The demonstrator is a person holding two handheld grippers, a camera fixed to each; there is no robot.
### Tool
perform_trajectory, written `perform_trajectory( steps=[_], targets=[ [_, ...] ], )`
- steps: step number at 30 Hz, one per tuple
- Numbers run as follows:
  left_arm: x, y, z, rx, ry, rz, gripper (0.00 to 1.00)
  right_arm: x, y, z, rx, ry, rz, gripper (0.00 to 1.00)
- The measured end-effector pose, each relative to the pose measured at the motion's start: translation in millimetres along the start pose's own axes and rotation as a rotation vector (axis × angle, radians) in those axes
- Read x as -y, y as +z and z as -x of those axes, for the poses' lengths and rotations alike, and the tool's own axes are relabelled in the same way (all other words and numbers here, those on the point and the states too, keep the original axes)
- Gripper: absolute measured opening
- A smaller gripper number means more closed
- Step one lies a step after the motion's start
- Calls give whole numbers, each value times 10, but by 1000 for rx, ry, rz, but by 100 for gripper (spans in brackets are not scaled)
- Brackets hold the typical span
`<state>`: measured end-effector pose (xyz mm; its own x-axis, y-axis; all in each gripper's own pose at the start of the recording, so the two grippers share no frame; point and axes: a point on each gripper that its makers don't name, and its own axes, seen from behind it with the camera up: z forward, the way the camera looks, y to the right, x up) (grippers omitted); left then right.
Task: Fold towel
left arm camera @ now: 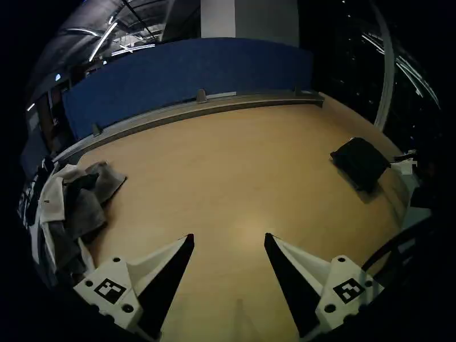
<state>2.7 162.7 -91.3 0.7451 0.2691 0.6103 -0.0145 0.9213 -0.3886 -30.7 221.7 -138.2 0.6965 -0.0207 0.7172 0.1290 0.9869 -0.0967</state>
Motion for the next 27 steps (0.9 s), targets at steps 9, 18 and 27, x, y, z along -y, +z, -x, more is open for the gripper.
perform_trajectory(
  steps=[9, 18, 27],
  targets=[
    [34, 13, -11, -2, 0, -3, 92, -61, -99, -12, -5, 0, 9, 100],
    [24, 22, -13, -2, 3, -1, 92, -22, -138, -155, -35, 6, -6, 100],
    [49, -1, -10, -5, -10, -10, 92, 436, 32, -557, -90, -19, -96, 100]
  ],
)
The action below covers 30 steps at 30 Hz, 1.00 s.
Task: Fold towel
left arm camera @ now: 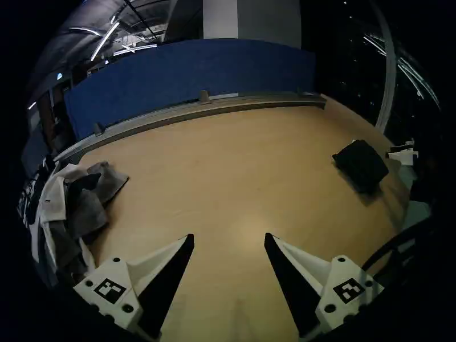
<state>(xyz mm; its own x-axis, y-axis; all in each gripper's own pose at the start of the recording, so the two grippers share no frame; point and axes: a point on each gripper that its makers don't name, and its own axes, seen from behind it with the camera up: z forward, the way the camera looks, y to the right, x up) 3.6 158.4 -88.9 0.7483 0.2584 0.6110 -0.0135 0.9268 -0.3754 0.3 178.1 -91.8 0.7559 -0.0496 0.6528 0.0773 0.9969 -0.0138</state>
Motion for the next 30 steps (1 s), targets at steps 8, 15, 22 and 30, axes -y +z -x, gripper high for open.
perform_trajectory(
  steps=[8, 15, 22, 30],
  targets=[
    [70, -28, 44, 6, -9, -17, 91, 375, 334, -268, -26, -30, -66, 100],
    [137, -38, 56, 11, -21, -32, 91, 510, 523, -355, -34, -30, -89, 100],
    [184, -39, 84, 19, -26, -44, 91, 537, 703, -299, -12, -28, -98, 100],
    [241, -51, 115, 25, -30, -57, 91, 447, 959, -162, 27, -33, -85, 100]
  ],
)
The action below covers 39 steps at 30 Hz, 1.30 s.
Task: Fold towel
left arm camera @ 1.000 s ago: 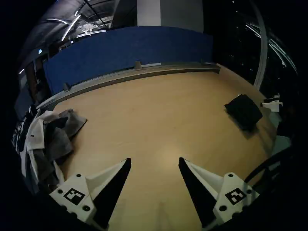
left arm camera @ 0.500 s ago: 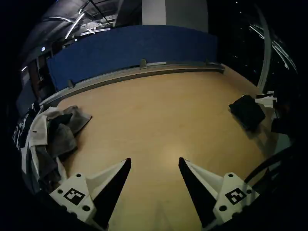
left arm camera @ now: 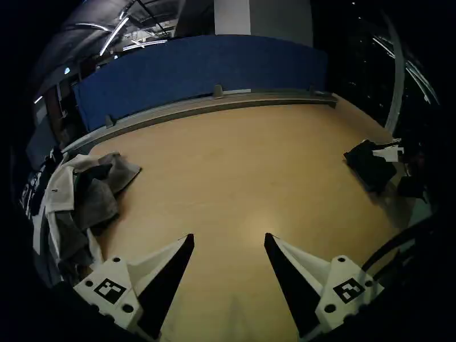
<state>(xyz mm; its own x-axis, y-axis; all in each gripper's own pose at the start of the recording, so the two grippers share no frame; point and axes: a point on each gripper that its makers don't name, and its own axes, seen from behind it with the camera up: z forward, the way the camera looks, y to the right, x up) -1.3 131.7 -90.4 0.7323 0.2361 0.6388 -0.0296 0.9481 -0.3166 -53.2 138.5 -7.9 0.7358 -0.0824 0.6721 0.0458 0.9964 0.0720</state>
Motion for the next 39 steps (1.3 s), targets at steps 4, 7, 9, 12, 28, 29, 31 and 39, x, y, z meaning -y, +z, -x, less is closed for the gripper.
perform_trajectory(
  steps=[4, 7, 9, 12, 28, 29, 31, 39],
  targets=[
    [12, -3, 15, 3, 0, -2, 91, -37, 101, 52, 13, -4, 2, 100],
    [11, -5, 22, 3, 3, -3, 91, -45, 143, 52, 16, -7, 0, 100],
    [9, -5, 25, 4, 4, -4, 91, -46, 155, 46, 17, -10, -1, 100],
    [-1, -7, 22, 3, 4, -3, 91, -43, 143, 41, 17, -16, -3, 100],
    [-19, -14, -23, -10, -1, 0, 91, 169, -489, -129, -86, -13, 6, 100],
    [-21, -14, -22, -10, -1, 1, 91, 182, -535, -101, -88, -14, 11, 100],
    [-23, -17, -25, -11, 0, 1, 91, 201, -602, -39, -89, -15, 18, 100],
    [-24, -20, -22, -13, 0, 2, 92, 228, -718, 209, -84, 7, 35, 100]
  ],
)
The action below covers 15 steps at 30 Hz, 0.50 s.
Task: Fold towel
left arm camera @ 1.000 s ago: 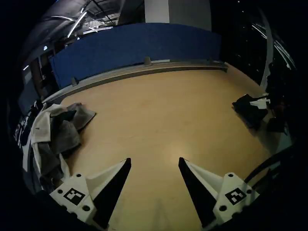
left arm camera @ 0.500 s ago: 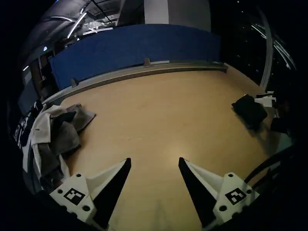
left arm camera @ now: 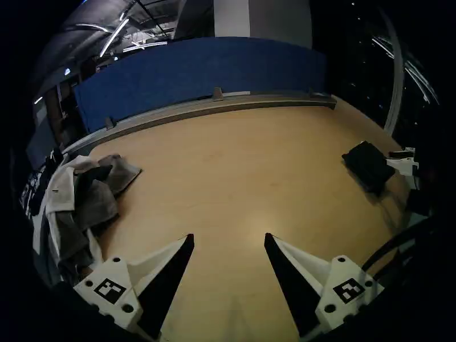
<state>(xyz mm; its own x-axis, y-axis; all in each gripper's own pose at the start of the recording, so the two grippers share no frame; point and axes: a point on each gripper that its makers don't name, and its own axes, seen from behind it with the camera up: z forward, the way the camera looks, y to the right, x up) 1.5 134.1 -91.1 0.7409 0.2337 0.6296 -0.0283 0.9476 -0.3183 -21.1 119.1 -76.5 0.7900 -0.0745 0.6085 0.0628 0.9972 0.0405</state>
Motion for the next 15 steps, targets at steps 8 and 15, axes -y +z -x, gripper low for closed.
perform_trajectory(
  steps=[8, 15],
  targets=[
    [-1, -8, 11, 2, 5, 0, 91, -7, 49, 232, 32, -8, 3, 100],
    [14, -10, 10, 3, 5, -4, 91, -86, 142, 432, 71, -40, 5, 100]
  ],
)
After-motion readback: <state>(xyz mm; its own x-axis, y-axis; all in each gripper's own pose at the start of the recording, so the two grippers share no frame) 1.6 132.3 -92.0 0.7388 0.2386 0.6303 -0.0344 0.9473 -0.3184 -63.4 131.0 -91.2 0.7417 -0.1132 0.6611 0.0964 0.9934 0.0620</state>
